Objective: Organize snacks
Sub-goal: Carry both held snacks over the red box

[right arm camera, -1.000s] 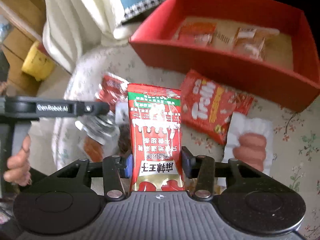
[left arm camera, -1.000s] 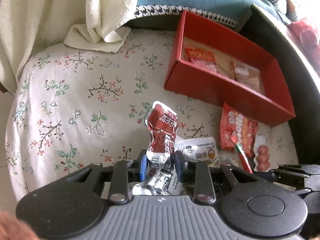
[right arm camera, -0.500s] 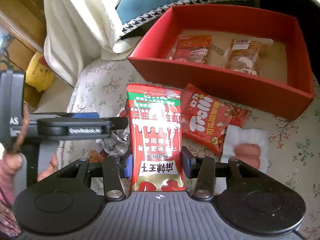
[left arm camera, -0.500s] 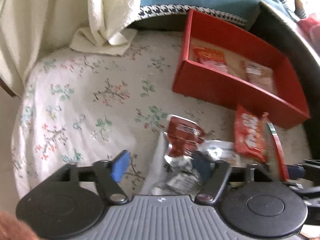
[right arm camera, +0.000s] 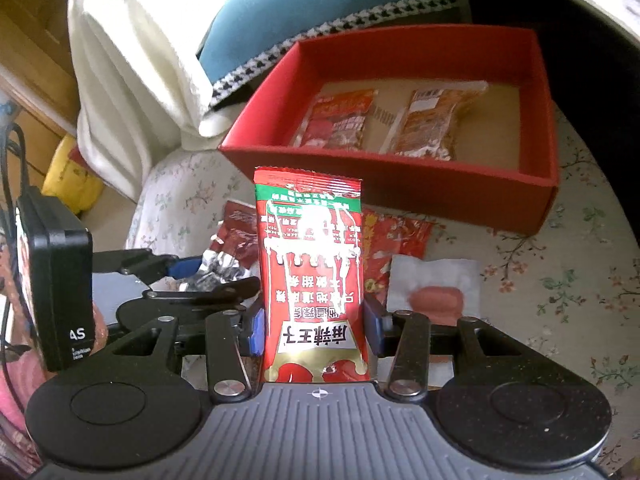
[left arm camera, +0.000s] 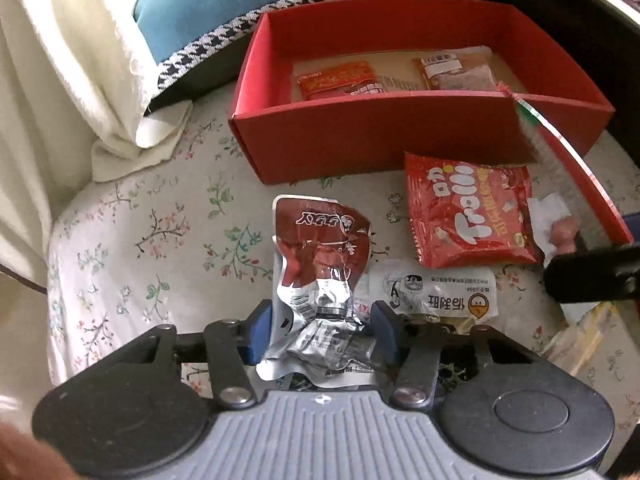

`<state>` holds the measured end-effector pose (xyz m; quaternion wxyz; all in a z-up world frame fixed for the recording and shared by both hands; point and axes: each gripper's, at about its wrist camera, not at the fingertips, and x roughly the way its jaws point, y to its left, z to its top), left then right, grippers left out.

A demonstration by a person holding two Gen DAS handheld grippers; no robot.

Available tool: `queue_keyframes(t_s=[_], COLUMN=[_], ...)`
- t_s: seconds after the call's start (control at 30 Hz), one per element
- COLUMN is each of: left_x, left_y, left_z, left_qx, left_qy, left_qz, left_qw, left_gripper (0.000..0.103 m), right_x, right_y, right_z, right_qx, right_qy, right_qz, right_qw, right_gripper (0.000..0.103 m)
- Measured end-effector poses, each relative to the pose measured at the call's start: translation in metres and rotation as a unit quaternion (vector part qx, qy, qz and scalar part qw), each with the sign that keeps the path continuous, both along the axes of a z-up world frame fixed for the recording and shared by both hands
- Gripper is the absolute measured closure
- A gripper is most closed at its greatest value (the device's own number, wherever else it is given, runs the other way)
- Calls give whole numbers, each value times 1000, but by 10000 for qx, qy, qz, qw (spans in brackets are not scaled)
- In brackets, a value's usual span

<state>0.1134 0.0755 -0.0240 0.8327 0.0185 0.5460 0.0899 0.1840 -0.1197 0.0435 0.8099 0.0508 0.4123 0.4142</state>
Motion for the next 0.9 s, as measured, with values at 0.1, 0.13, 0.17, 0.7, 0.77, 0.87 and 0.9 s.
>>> queue_keyframes(t_s=[0.1,0.13,0.17,0.7,0.77,0.87,0.9], left_x=[2,1,1,4,10,21,26], left_y=[4,8,11,33,34,33,32], left_z=[6,10,13,64,68,75,77], left_qx=[-176,-301,-367,-1052,-1064,-1089,-1100], left_qy=[-36,-65,-106,-878,-947,-1056,-1095], left_qz=[123,175,228,557,570,542,528], left_qw=[9998,9994,9990,9890,9882,9869,9865], left_gripper=[68,70,70,71,71,70,70], right_x=[-1,-1,0,18,24,34,36], right_y=[-7,-9,-10,-6,-4,1,2], right_z=[6,8,9,33,39,47,49], right_qx=[145,191,218,537,590,660,656], right_qy=[-67,-96,-110,-488,-539,-569,-587], right_qz=[-23,-47,-66,-460,-552,-679,-715], right_qw=[9999,9998,9997,9963,9953,9939,9935], right_gripper=[49,49,49,49,49,49,49])
